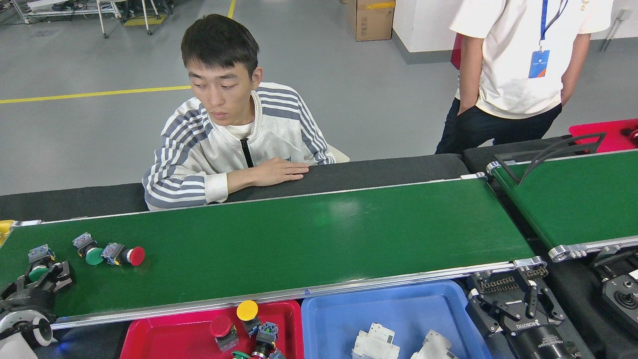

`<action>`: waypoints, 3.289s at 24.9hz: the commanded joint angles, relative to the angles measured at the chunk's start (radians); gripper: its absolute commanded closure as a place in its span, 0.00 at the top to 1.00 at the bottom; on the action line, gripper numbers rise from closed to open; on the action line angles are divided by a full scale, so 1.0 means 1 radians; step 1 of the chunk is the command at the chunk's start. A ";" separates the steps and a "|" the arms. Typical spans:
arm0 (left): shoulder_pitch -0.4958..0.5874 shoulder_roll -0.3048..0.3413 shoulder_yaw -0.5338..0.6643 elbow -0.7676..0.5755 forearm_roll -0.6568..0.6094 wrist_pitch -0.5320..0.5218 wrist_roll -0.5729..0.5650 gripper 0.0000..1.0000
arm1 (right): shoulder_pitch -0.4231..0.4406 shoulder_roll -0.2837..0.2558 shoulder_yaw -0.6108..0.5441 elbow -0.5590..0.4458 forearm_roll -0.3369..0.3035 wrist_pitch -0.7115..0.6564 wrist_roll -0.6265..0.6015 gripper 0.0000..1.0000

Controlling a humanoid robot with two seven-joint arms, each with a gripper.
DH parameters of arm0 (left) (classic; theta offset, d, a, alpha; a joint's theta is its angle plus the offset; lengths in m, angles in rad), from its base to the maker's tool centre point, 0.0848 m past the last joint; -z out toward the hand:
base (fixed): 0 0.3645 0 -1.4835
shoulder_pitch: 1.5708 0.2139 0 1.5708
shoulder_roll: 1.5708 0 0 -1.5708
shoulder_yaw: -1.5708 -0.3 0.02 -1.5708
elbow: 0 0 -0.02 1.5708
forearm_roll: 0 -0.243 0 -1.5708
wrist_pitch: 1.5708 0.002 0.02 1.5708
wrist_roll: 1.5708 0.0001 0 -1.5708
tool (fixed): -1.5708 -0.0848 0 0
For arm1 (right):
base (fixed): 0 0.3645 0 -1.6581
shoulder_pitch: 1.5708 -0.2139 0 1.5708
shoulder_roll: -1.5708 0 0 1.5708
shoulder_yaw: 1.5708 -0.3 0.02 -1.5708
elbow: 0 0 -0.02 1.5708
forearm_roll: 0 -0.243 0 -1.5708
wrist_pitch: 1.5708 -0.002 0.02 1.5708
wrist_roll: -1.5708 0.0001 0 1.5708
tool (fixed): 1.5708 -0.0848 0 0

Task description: Pick switch part from conveyor to tray

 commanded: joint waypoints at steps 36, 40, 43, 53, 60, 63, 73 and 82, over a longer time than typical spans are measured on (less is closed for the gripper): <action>0.535 -0.159 0.120 -0.789 -0.016 0.093 -0.039 1.00 | 0.021 0.010 -0.051 -0.020 -0.003 0.000 -0.004 1.00; 0.291 -0.030 0.102 -0.505 -0.014 0.169 -0.058 1.00 | 0.022 0.010 -0.050 -0.020 -0.002 -0.001 -0.004 1.00; 0.108 0.031 0.068 -0.255 -0.013 0.168 -0.058 1.00 | 0.022 0.008 -0.050 -0.020 -0.002 -0.003 -0.004 1.00; -0.111 0.130 -0.052 0.116 0.055 0.171 -0.056 1.00 | 0.005 -0.001 -0.044 -0.020 -0.002 -0.011 -0.002 1.00; -0.157 0.171 -0.053 0.291 0.063 0.235 -0.049 0.86 | -0.031 -0.002 0.025 -0.007 -0.002 -0.011 -0.002 1.00; -0.174 0.188 -0.055 0.355 0.109 0.283 -0.046 0.67 | -0.076 -0.004 0.061 0.018 -0.002 -0.011 -0.002 1.00; -0.174 0.225 -0.194 0.411 0.274 0.344 -0.047 0.41 | -0.107 -0.004 0.104 0.038 -0.002 -0.035 -0.002 1.00; -0.045 0.171 -0.199 -0.002 0.267 0.286 -0.047 0.36 | -0.090 0.004 0.056 0.029 -0.003 -0.026 -0.004 1.00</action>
